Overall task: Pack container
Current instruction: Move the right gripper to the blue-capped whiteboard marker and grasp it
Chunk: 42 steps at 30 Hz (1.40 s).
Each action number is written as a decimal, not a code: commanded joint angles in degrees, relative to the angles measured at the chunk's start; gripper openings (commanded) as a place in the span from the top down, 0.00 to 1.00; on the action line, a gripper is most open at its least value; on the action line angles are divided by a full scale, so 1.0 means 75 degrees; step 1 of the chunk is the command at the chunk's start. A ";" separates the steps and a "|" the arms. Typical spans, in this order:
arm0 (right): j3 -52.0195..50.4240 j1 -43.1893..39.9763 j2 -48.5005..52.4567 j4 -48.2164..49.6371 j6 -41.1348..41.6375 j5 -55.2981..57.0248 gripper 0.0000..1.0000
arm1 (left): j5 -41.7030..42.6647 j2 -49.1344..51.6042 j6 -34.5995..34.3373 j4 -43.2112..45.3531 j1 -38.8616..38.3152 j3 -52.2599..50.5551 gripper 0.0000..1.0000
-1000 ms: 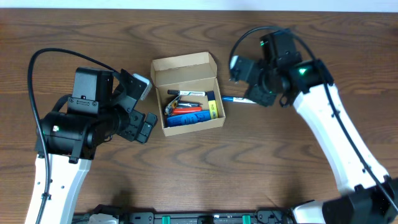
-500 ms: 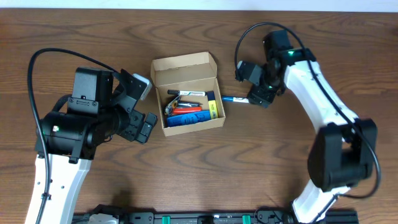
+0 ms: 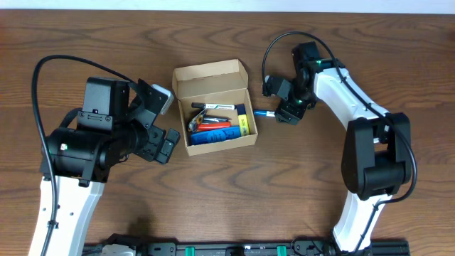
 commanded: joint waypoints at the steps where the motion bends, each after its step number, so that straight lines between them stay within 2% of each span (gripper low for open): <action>1: -0.0041 -0.0006 0.0195 0.0012 -0.0154 -0.0239 0.27 | 0.0047 0.0023 0.0093 -0.0029 0.0026 0.0102 0.05; 10: -0.0050 -0.0003 0.0376 0.0143 -0.0207 -0.0353 0.29 | 0.0047 0.0023 0.0093 -0.0026 0.0026 0.0102 0.05; 19: -0.0050 -0.0006 0.0562 0.0189 -0.0204 -0.0353 0.36 | 0.0047 0.0023 0.0093 -0.0026 0.0026 0.0102 0.05; 25: -0.0050 -0.0006 0.0565 0.0210 -0.0204 -0.0350 0.55 | 0.0047 0.0023 0.0093 -0.0026 0.0026 0.0102 0.05; 32: -0.0061 -0.0003 0.0565 0.0207 -0.0204 -0.0350 0.69 | 0.0047 0.0023 0.0093 -0.0029 0.0026 0.0102 0.05; 34: -0.0061 -0.0006 0.0565 0.0207 -0.0198 -0.0350 0.76 | 0.0047 0.0023 0.0093 -0.0029 0.0026 0.0102 0.05; 39: -0.0061 -0.0003 0.0565 0.0198 -0.0102 -0.0350 0.87 | 0.0047 0.0023 0.0093 -0.0029 0.0026 0.0102 0.05; 41: -0.0061 -0.0003 0.0565 0.0207 0.0087 -0.0347 0.99 | 0.0047 0.0023 0.0093 -0.0029 0.0026 0.0102 0.05; 42: -0.0061 -0.0003 0.0565 0.0210 0.0216 -0.0347 0.99 | 0.0047 0.0023 0.0093 -0.0029 0.0026 0.0102 0.05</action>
